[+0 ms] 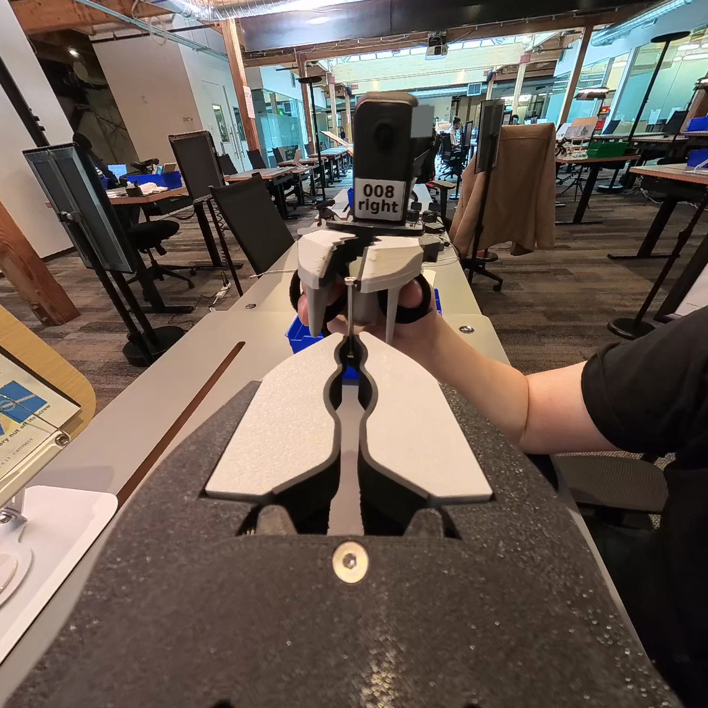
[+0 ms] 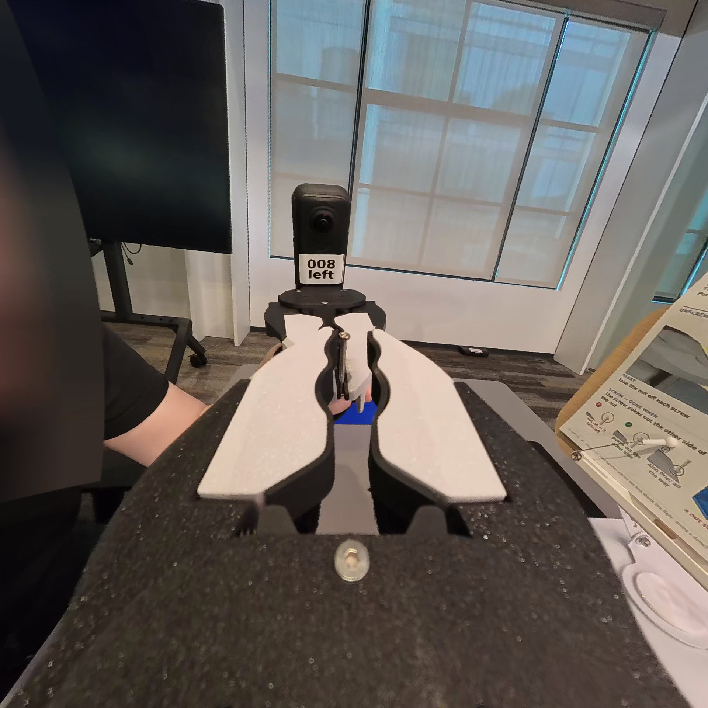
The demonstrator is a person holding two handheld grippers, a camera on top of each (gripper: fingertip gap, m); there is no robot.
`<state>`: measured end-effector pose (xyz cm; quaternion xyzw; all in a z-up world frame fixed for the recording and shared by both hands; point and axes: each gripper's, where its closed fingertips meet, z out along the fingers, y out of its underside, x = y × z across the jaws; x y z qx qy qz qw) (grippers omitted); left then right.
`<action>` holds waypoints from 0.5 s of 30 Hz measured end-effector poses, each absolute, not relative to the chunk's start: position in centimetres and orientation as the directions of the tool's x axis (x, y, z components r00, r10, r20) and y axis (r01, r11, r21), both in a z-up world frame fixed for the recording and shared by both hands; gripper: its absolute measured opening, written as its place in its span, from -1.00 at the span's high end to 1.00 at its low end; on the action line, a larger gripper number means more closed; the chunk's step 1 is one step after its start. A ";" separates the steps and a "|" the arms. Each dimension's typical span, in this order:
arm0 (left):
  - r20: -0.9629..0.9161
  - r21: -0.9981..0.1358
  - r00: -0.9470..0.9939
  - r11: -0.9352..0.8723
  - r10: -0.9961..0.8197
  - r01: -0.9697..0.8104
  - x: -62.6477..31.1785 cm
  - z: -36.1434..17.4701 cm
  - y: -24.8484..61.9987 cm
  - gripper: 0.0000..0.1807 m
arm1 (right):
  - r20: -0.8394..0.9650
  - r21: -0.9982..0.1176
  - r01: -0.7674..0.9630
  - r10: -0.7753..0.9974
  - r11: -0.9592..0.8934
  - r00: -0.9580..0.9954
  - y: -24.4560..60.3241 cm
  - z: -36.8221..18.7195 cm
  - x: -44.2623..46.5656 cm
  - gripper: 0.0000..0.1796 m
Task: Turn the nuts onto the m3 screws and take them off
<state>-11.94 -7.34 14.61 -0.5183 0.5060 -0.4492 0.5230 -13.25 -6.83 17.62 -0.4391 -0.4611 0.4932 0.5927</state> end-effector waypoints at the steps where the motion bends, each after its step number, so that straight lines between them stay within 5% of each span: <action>1: -0.061 -0.997 0.084 0.057 -0.995 -0.054 -11.9 14.6 -7.3 0.98 | 0.112 -0.976 -0.179 0.990 0.126 0.087 -6.8 17.6 -13.2 0.85; 15: -0.049 -0.997 0.117 0.042 -0.992 -0.063 -11.9 14.0 -6.2 0.98 | 0.100 -0.982 -0.146 0.985 0.121 0.143 -6.0 17.5 -12.4 0.80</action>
